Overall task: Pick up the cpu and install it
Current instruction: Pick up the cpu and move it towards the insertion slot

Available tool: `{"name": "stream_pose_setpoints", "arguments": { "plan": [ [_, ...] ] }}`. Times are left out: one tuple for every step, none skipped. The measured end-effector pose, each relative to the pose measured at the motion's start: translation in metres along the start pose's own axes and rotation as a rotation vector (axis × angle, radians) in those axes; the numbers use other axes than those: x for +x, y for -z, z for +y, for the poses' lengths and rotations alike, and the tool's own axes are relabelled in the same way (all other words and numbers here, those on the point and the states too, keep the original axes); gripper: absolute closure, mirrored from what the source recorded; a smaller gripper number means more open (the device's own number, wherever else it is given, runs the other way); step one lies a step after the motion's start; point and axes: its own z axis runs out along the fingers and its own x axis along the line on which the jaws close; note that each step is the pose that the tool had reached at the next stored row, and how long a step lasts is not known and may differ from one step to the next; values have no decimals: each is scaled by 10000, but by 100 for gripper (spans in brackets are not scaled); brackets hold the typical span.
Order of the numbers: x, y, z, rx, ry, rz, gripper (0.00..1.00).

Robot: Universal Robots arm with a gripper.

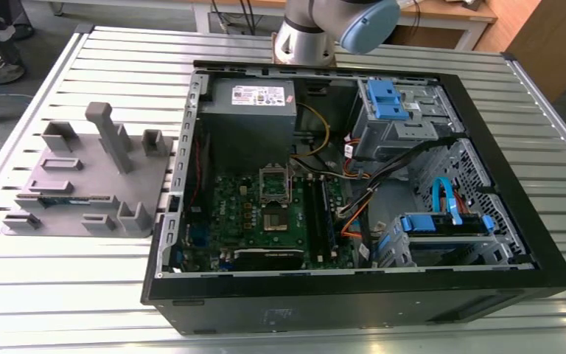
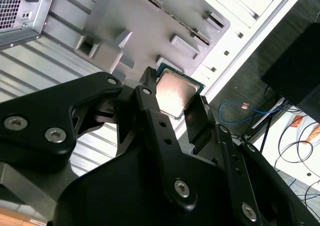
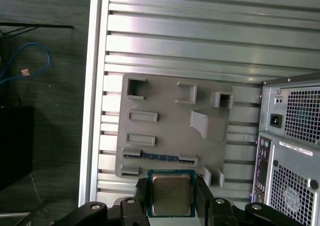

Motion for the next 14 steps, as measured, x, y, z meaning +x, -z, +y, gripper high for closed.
{"name": "stream_pose_setpoints", "arguments": {
  "plan": [
    [-7, 0, 0, 0, 0, 0, 53],
    [-12, 0, -1, 0, 0, 0, 53],
    [-17, 0, -1, 0, -1, 0, 53],
    [-22, 0, -1, 0, 0, 1, 53],
    [-28, -1, -2, -1, 0, 0, 53],
    [-36, -1, -3, 0, 1, 0, 53],
    [-45, -1, -3, 0, 1, 1, 53],
    [-54, -1, -4, 0, 0, 1, 53],
    [-65, -1, -4, 0, 0, 0, 53],
    [-77, -2, -5, 0, 0, 0, 53],
    [-91, -2, -6, 0, 0, 1, 53],
    [-104, -2, -6, 0, 0, 0, 53],
    [-118, -2, -7, 0, 0, 0, 53],
    [-133, -2, -8, 0, 0, 1, 53]
  ]
}}
